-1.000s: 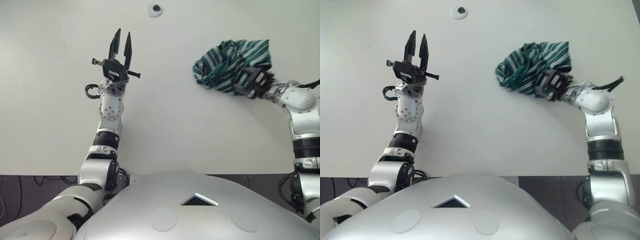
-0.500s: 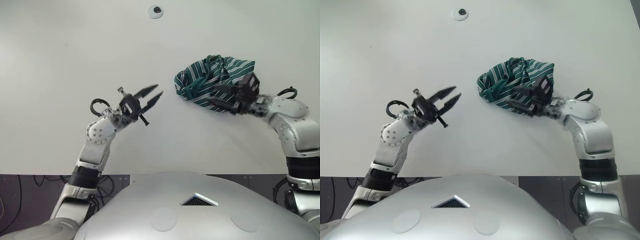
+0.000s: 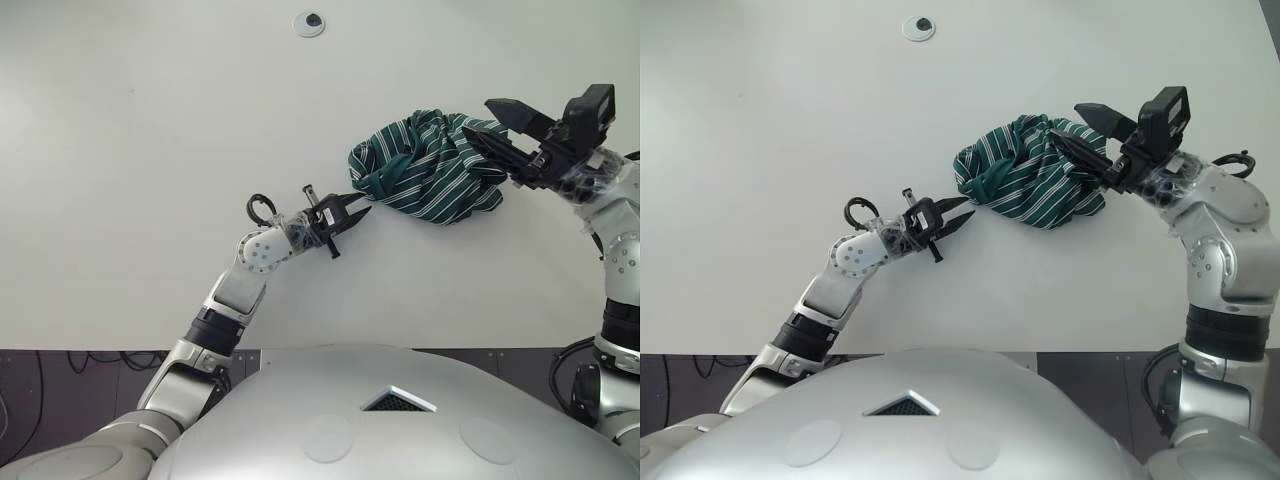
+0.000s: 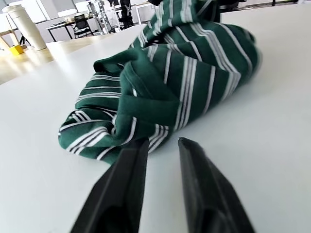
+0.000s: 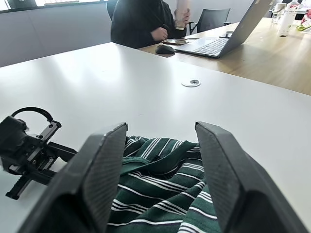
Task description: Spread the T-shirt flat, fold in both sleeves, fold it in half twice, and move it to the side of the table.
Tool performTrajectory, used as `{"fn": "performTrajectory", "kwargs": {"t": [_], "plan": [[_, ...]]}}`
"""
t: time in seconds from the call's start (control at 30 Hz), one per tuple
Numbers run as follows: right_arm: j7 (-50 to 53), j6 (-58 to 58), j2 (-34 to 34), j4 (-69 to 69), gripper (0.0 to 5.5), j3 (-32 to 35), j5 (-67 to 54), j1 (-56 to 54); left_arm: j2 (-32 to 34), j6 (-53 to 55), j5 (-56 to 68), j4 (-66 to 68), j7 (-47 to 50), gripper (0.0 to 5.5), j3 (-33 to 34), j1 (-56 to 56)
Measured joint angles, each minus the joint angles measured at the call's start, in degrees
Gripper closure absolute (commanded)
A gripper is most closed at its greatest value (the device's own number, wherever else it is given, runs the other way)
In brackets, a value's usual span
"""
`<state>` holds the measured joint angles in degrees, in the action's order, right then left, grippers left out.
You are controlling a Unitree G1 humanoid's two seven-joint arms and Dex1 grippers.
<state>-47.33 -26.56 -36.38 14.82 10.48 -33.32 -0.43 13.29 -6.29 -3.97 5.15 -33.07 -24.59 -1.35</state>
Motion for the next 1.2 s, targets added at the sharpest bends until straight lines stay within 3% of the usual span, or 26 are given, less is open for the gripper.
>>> {"fn": "performTrajectory", "kwargs": {"t": [0.2,0.67,1.03,1.2], "plan": [[0.1,1.1,0.0,-0.1,2.92,-0.1,0.1,0.0,-2.4,-0.2,-1.6,2.9,2.1,3.65,-0.7,2.1],[0.2,2.1,0.0,-0.9,2.92,-1.1,0.2,-0.1,-2.9,-0.4,-2.0,3.8,4.0,5.46,-0.8,2.6],[0.9,2.1,0.0,-1.0,2.92,-1.2,0.2,-0.2,-1.7,-1.6,-0.9,3.2,4.8,5.46,2.4,1.9],[1.3,2.1,0.0,-1.2,2.92,-1.5,0.2,-0.6,1.7,-3.3,-1.3,-5.0,4.4,4.76,2.9,-2.9]]}}
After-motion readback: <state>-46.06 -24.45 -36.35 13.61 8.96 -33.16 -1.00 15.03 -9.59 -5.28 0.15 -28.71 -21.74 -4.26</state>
